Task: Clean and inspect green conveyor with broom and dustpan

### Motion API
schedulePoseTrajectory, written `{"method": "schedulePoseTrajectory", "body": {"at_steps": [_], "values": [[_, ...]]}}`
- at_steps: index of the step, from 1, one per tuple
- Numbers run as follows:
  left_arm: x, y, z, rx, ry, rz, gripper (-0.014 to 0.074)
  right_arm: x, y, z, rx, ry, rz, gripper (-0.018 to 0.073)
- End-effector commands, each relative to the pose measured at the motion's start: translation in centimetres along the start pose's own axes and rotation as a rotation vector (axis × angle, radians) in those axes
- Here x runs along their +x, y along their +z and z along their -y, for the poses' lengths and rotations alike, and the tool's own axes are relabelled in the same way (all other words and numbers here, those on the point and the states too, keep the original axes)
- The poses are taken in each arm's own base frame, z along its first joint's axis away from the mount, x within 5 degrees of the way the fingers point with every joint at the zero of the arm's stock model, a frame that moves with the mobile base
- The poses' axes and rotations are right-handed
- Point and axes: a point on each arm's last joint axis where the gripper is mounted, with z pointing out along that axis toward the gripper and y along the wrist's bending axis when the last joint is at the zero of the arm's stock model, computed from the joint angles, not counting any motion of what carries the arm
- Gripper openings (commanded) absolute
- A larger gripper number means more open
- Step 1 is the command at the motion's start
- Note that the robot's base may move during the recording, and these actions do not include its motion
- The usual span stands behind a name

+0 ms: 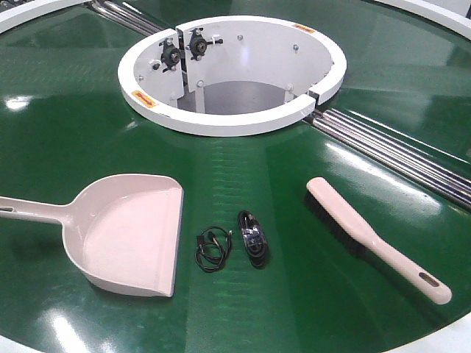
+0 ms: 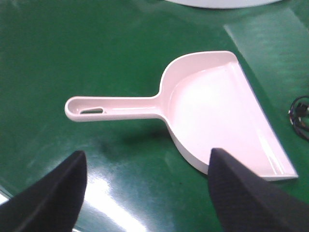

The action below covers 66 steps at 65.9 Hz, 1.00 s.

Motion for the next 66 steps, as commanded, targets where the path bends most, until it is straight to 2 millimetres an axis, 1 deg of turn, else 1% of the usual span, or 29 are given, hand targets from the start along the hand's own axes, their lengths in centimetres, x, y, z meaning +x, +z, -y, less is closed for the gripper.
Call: {"method": "schedulePoseTrajectory", "body": {"at_steps": [1, 7, 10, 17, 22, 27, 33, 38, 45, 51, 52, 58, 66], "values": [[-3.6, 0.7, -0.5, 0.017, 0.066, -0.022, 0.0468, -0.7, -0.1, 0.0, 0.002, -0.011, 0.083, -0.0008], [-6.0, 2.4, -0.9, 0.058, 0.139, -0.154, 0.0462, -0.7, -0.1, 0.0, 0.002, -0.011, 0.083, -0.0008], [-6.9, 4.0, -1.1, 0.094, 0.18, -0.256, 0.0461, -0.7, -0.1, 0.0, 0.002, -0.011, 0.083, -0.0008], [-9.0, 6.7, -1.6, 0.156, 0.289, -0.372, 0.0461, -0.7, -0.1, 0.0, 0.002, -0.011, 0.083, -0.0008], [-10.4, 8.4, -1.9, 0.191, 0.385, -0.403, 0.0461, -0.7, -0.1, 0.0, 0.002, -0.011, 0.083, -0.0008], [-11.4, 10.0, -2.1, 0.222, 0.477, -0.417, 0.0456, -0.7, -0.1, 0.0, 0.002, -0.011, 0.083, -0.0008], [-12.3, 11.1, -2.3, 0.24, 0.566, -0.396, 0.0433, -0.7, -0.1, 0.0, 0.002, -0.011, 0.083, -0.0008], [-12.7, 11.8, -2.2, 0.265, 0.617, -0.374, 0.0418, -0.7, -0.1, 0.0, 0.002, -0.011, 0.083, -0.0008], [-12.5, 12.5, -2.2, 0.305, 0.766, -0.371, 0.0414, -0.7, -0.1, 0.0, 0.002, -0.011, 0.083, -0.0008], [-12.4, 12.6, -2.5, 0.312, 0.895, -0.374, 0.0417, -0.7, -0.1, 0.0, 0.002, -0.011, 0.083, -0.0008], [-12.4, 12.6, -2.6, 0.31, 0.931, -0.377, 0.042, -0.7, -0.1, 0.0, 0.002, -0.011, 0.083, -0.0008], [-12.3, 12.7, -2.9, 0.304, 1.02, -0.391, 0.0448, -0.7, -0.1, 0.0, 0.002, -0.011, 0.083, -0.0008], [-12.0, 13.2, -3.0, 0.317, 1.042, -0.428, 0.0519, -0.7, -0.1, 0.0, 0.002, -0.011, 0.083, -0.0008]]}}
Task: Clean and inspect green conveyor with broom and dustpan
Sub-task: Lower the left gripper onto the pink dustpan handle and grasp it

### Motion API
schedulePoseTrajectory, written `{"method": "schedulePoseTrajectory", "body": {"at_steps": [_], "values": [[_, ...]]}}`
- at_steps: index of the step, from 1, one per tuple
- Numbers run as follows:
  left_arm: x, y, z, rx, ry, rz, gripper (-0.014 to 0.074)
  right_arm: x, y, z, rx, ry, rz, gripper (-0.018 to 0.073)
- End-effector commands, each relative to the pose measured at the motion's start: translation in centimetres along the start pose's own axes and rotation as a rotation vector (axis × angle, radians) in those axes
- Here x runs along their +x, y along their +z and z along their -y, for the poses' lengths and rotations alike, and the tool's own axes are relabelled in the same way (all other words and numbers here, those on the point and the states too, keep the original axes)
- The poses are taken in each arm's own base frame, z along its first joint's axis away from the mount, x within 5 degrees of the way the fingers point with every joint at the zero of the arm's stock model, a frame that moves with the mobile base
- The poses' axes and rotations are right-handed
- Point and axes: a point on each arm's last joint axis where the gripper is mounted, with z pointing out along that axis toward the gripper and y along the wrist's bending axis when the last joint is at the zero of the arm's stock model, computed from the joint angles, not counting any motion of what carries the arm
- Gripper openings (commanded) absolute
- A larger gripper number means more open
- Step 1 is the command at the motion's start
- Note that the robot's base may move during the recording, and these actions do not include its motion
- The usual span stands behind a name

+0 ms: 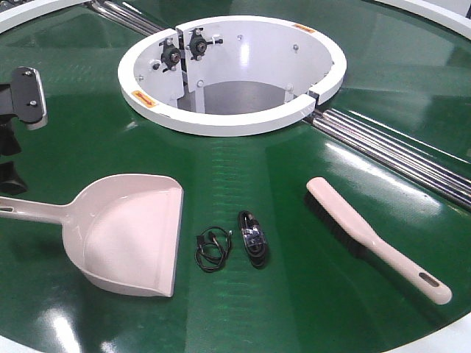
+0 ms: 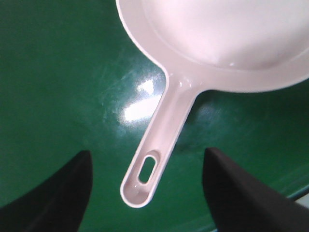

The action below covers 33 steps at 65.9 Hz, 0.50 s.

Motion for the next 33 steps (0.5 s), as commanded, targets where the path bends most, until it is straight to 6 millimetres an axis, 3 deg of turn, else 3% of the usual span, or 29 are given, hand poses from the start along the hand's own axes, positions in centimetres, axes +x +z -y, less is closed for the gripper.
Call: {"method": "schedulePoseTrajectory", "body": {"at_steps": [1, 10, 33], "values": [[-0.2, -1.3, -0.4, -0.055, 0.021, 0.016, 0.0526, -0.7, -0.1, 0.0, 0.002, -0.011, 0.083, -0.0008], [-0.7, -0.3, -0.4, -0.027, 0.064, -0.012, 0.0574, -0.7, -0.1, 0.0, 0.002, -0.011, 0.083, -0.0008], [-3.0, 4.5, -0.4, 0.069, 0.236, -0.137, 0.0575, -0.7, -0.1, 0.0, 0.002, -0.011, 0.083, -0.0008]]}}
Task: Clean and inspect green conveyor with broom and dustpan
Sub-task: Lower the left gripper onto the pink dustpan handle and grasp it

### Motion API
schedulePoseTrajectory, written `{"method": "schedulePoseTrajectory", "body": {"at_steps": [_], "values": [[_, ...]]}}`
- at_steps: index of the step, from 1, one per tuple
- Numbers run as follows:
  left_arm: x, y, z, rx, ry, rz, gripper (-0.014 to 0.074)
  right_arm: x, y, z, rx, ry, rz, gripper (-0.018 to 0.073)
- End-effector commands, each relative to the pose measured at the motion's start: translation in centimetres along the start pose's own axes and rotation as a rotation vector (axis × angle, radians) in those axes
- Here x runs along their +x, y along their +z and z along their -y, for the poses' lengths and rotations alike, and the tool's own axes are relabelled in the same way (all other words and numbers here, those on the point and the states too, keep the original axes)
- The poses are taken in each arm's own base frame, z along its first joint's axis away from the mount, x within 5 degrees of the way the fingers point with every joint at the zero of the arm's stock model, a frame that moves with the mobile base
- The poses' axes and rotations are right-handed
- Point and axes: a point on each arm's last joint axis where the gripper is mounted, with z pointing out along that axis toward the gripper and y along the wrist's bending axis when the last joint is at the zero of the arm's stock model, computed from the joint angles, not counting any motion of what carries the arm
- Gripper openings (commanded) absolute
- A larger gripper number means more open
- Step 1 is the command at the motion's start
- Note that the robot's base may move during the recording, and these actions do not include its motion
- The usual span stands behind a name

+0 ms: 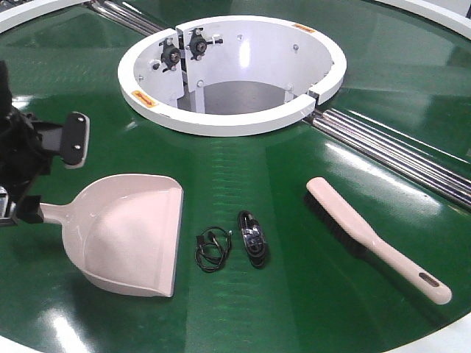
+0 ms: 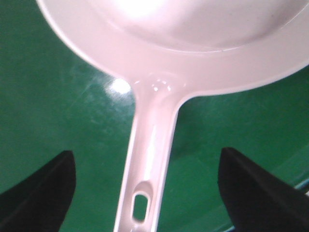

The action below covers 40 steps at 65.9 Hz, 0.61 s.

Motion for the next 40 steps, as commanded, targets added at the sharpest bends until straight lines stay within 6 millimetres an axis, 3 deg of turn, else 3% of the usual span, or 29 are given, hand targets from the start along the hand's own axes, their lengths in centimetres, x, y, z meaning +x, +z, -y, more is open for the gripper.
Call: {"method": "schedulePoseTrajectory", "body": {"at_steps": [1, 40], "values": [[-0.2, -1.2, -0.4, -0.053, 0.011, 0.003, 0.0575, -0.7, -0.1, 0.0, 0.002, -0.011, 0.083, -0.0008], [-0.5, 3.4, -1.8, 0.007, 0.055, -0.065, 0.0575, -0.7, -0.1, 0.0, 0.002, -0.011, 0.083, -0.0008]]}}
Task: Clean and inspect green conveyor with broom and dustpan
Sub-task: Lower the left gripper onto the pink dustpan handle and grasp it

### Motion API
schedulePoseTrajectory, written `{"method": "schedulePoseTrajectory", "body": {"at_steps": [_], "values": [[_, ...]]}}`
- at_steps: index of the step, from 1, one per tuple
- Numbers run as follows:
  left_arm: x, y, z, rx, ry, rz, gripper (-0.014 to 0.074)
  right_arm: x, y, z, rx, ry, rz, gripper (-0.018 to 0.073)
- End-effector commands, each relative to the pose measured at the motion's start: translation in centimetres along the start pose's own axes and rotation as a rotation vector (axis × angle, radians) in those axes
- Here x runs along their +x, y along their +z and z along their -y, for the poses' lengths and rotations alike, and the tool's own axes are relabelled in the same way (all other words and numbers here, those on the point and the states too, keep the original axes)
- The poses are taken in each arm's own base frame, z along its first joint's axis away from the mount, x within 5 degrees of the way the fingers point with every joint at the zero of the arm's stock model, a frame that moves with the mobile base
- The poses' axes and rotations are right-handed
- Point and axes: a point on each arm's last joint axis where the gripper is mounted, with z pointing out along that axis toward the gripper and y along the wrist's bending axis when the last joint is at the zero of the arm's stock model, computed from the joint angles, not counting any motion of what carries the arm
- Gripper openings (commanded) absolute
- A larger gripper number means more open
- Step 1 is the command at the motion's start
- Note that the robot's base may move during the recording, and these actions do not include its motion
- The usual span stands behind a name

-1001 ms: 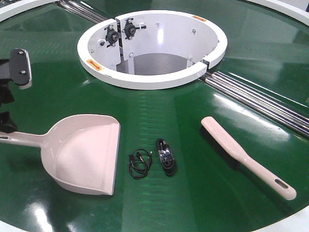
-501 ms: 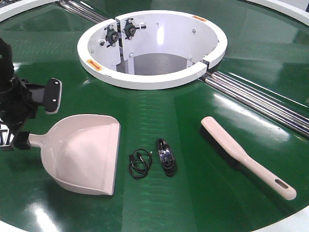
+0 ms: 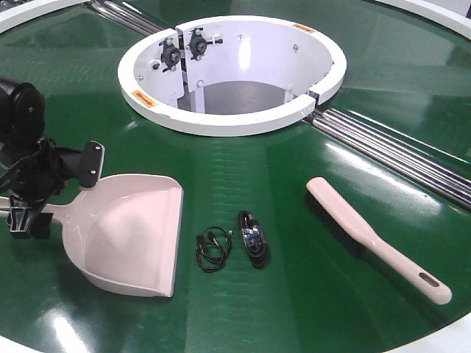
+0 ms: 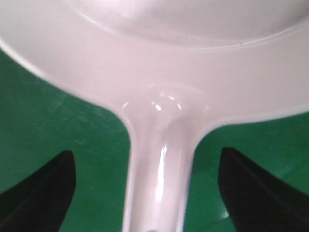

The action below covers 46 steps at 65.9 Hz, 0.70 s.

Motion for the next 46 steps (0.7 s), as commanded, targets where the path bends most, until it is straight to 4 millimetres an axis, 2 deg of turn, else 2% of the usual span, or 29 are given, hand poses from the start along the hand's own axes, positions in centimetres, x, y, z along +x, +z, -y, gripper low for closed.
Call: {"method": "schedulePoseTrajectory", "body": {"at_steps": [1, 14, 21, 36, 43, 46], "values": [[0.2, -2.0, -0.28, -0.073, -0.001, 0.009, 0.0575, -0.67, -0.1, 0.0, 0.002, -0.011, 0.083, -0.0008], [0.29, -1.58, -0.27, -0.051, 0.008, -0.014, 0.0485, -0.67, -0.1, 0.0, 0.002, -0.011, 0.083, -0.0008], [0.3, -1.38, -0.31, -0.046, 0.014, -0.02, 0.0383, -0.67, -0.1, 0.0, 0.002, -0.011, 0.083, -0.0008], [0.84, -1.47, -0.15, -0.031, 0.045, -0.096, 0.0091, -0.67, -0.1, 0.0, 0.002, -0.011, 0.083, -0.0008], [0.94, -1.48, 0.04, -0.01, 0.045, -0.107, 0.0, -0.67, -0.1, 0.0, 0.002, -0.011, 0.083, -0.0008], [0.88, -1.49, 0.16, 0.001, 0.042, -0.109, -0.0009, -0.67, -0.1, 0.0, 0.002, -0.011, 0.083, -0.0008]]}}
